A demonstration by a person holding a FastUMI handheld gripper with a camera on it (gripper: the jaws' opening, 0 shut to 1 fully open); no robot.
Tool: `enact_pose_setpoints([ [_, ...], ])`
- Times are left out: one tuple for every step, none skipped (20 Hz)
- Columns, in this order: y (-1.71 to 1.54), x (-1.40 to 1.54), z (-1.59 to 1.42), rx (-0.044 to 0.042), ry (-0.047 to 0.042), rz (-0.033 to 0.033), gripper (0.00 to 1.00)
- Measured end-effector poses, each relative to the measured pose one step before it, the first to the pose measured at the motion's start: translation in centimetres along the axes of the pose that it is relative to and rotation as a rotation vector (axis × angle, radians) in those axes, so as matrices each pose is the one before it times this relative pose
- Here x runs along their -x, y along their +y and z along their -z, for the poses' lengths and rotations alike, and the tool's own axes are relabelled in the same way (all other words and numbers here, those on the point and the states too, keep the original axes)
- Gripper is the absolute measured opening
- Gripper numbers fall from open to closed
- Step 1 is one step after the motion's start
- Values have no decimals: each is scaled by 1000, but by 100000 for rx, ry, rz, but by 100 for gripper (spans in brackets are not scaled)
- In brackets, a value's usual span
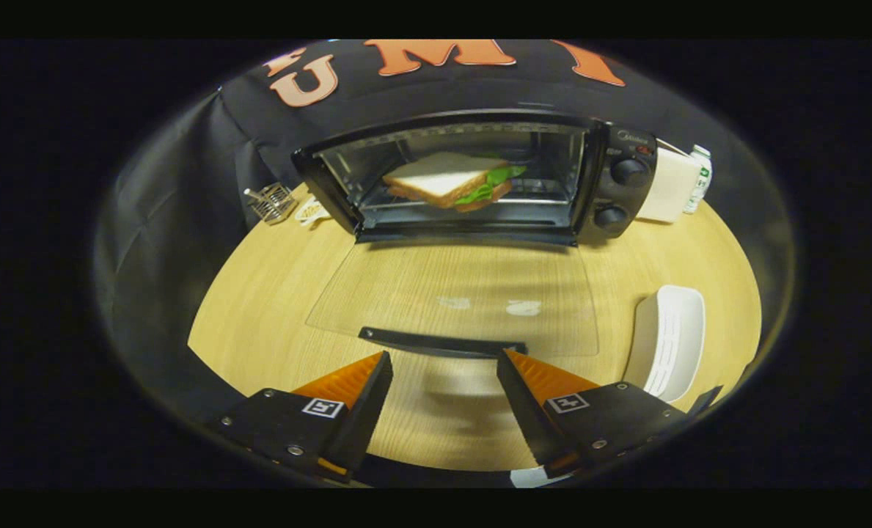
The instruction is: Open the toaster oven, put the food inside, and close the toaster oven door.
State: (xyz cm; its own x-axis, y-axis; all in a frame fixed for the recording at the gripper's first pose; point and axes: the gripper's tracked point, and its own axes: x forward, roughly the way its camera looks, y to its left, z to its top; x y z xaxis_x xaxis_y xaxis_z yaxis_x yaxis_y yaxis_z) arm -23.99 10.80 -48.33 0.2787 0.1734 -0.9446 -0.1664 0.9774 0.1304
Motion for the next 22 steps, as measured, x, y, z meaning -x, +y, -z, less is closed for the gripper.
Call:
enact_pose_setpoints([
  [223,-466,789,1412,2041,276,85],
  [345,-684,329,475,1065,-340,85],
  [50,-892,288,767,1117,781,85],
  [-194,-1290,-736,753,597,1759,85],
  [9,318,822,500,1940,2468,82],
  [245,420,-300,913,-961,483,78],
  [216,-290,209,1420,228,-1222,77],
  [-27,56,-143,1527,-353,392,78],
  [-27,103,-14,186,-227,-39,78],
  [-21,141,-99,-1241,-19,-300,77],
  [185,141,-133,-2009,-29,-971,77],
  [229,226,-134,-1835,20,-1495,77],
  [6,126,-255,-1096,-656,-950,77],
  [-415,253,-35,-131,-11,548,77],
  [-500,140,109,-65,590,1713,76],
  [-378,97,396,-284,1608,1344,75],
  [-177,72,609,133,2721,624,75],
  [-198,-71,88,844,141,571,74],
  [-252,-310,-309,1409,-852,1498,75],
  [-17,-267,275,166,1629,425,74],
  [210,-151,181,-155,1705,24,74],
  [188,-221,-151,190,-45,96,74],
])
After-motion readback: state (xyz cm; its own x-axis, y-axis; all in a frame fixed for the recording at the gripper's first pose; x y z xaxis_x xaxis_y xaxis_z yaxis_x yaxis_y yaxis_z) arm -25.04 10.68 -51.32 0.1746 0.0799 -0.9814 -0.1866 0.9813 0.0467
